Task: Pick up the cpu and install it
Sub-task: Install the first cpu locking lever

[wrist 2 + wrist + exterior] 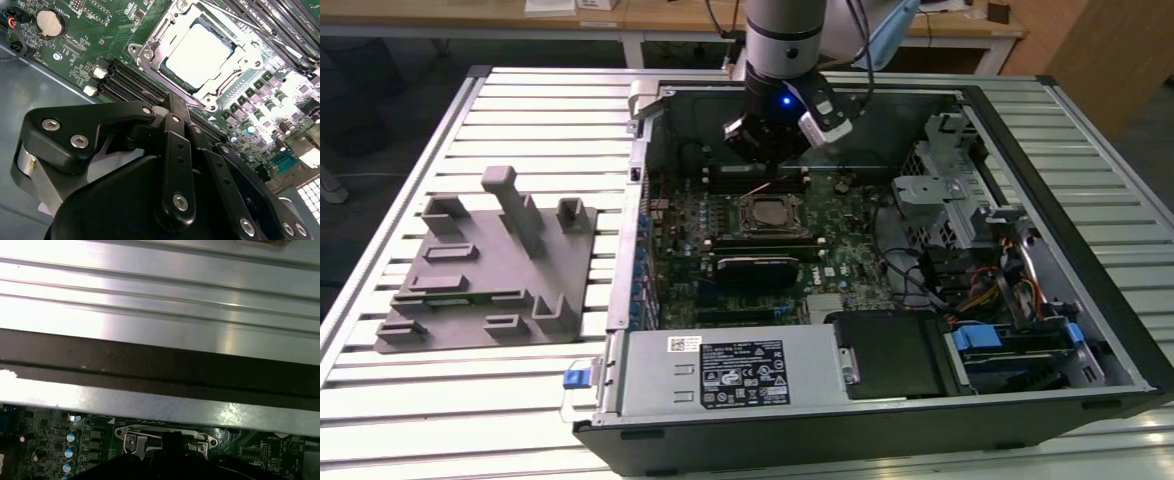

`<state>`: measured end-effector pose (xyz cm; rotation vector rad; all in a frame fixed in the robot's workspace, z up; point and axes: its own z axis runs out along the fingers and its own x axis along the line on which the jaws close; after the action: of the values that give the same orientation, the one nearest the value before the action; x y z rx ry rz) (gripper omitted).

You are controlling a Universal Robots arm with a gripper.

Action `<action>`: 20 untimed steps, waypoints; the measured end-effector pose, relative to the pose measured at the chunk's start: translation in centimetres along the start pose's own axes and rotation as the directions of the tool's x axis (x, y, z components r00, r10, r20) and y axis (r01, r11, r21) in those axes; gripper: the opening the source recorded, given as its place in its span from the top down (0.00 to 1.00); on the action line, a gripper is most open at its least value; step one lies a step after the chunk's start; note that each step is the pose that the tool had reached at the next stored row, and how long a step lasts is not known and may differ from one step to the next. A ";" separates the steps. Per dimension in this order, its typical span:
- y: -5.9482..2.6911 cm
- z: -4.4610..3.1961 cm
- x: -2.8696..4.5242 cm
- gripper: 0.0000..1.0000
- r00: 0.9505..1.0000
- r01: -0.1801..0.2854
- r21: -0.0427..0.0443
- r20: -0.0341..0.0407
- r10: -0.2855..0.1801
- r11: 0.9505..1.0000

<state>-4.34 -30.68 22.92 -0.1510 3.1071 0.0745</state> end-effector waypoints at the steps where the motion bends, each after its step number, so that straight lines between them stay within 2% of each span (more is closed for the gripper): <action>1: 0.04 0.05 -0.03 0.89 1.000 0.000 0.000 0.000 0.000 1.000; 20: 0.29 1.28 -0.86 0.89 1.000 0.000 0.000 -0.001 0.000 1.000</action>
<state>-3.48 -30.24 21.68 -0.1510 3.1077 0.0743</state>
